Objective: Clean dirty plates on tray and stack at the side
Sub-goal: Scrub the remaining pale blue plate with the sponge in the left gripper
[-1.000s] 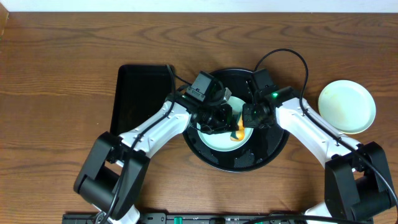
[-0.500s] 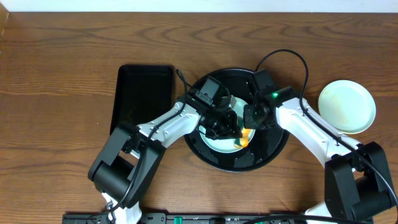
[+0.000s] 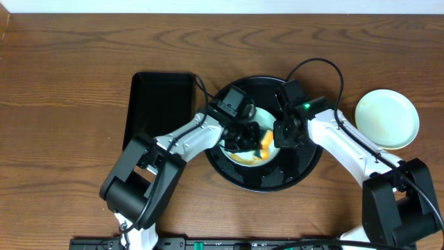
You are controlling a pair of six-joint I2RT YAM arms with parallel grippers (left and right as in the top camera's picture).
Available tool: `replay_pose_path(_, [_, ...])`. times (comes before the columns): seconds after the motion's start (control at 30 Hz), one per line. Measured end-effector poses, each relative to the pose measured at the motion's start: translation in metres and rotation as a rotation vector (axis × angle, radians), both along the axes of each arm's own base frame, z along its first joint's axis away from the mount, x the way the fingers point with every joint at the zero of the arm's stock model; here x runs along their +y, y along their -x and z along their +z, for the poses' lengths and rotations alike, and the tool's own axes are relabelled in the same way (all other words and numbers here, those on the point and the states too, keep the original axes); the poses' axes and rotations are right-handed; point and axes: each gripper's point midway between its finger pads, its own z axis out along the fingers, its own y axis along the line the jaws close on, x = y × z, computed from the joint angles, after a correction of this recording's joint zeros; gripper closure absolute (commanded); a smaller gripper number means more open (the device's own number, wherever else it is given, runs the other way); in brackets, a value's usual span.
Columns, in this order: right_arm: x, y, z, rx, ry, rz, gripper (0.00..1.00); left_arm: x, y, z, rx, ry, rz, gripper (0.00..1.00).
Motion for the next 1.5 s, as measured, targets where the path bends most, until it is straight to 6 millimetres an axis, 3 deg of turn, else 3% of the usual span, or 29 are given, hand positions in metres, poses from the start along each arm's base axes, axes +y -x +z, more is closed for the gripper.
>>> replay_pose_path(0.17, [-0.002,0.005,-0.001,0.021,0.01,0.001,0.99,0.009,-0.018,-0.001,-0.034,-0.006,0.049,0.92])
replay_pose_path(0.4, [-0.002,0.004,0.0,0.017,0.008,0.003,0.99,0.011,-0.028,0.001,-0.055,-0.002,0.081,0.92])
replay_pose_path(0.7, [0.018,-0.02,0.004,-0.084,-0.079,0.063,0.99,0.015,-0.032,-0.002,-0.073,-0.033,0.097,0.92])
replay_pose_path(0.93, [0.026,-0.026,0.005,-0.104,-0.117,0.073,0.99,0.022,-0.037,-0.006,-0.096,-0.076,0.12,0.92])
replay_pose_path(1.3, [0.034,-0.025,-0.037,-0.017,-0.127,0.076,0.99,0.025,-0.04,-0.008,-0.097,-0.095,0.146,0.92])
replay_pose_path(1.5, [0.036,-0.025,-0.037,-0.012,-0.139,0.078,0.99,0.03,-0.043,-0.009,-0.094,-0.102,0.163,0.93])
